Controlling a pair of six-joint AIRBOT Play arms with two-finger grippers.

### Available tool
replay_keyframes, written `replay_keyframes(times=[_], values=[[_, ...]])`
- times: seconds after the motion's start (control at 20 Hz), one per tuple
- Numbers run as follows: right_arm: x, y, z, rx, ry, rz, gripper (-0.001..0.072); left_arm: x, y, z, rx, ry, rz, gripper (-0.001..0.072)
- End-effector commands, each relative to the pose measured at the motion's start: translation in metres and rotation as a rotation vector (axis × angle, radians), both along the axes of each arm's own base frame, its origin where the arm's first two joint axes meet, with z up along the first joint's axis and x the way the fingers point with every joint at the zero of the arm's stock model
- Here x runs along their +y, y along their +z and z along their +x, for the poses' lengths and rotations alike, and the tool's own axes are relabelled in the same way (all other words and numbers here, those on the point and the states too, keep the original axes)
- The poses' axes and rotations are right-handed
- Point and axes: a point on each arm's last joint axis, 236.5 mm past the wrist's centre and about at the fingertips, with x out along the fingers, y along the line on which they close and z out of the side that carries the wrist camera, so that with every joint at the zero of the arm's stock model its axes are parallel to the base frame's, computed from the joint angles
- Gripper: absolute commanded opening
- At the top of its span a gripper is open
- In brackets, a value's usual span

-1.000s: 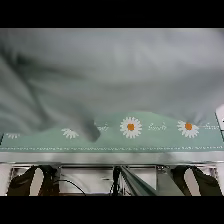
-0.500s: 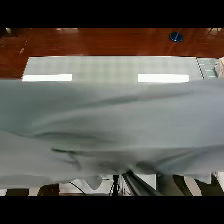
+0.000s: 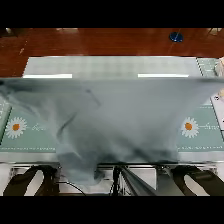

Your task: Fold the shirts.

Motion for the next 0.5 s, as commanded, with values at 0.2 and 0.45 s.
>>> replay_keyframes(times=[0.2, 0.45], values=[[0.029, -0.104, 0.160, -0.028, 0.134, -0.020, 0.0016, 0.001, -0.105, 0.147, 0.080, -0.066, -0.017, 0.0025], [0.013, -0.104, 0.223, -0.250, 0.008, 0.169, 0.0016, -0.013, -0.141, 0.223, -0.025, -0.033, -0.012, 0.0025]])
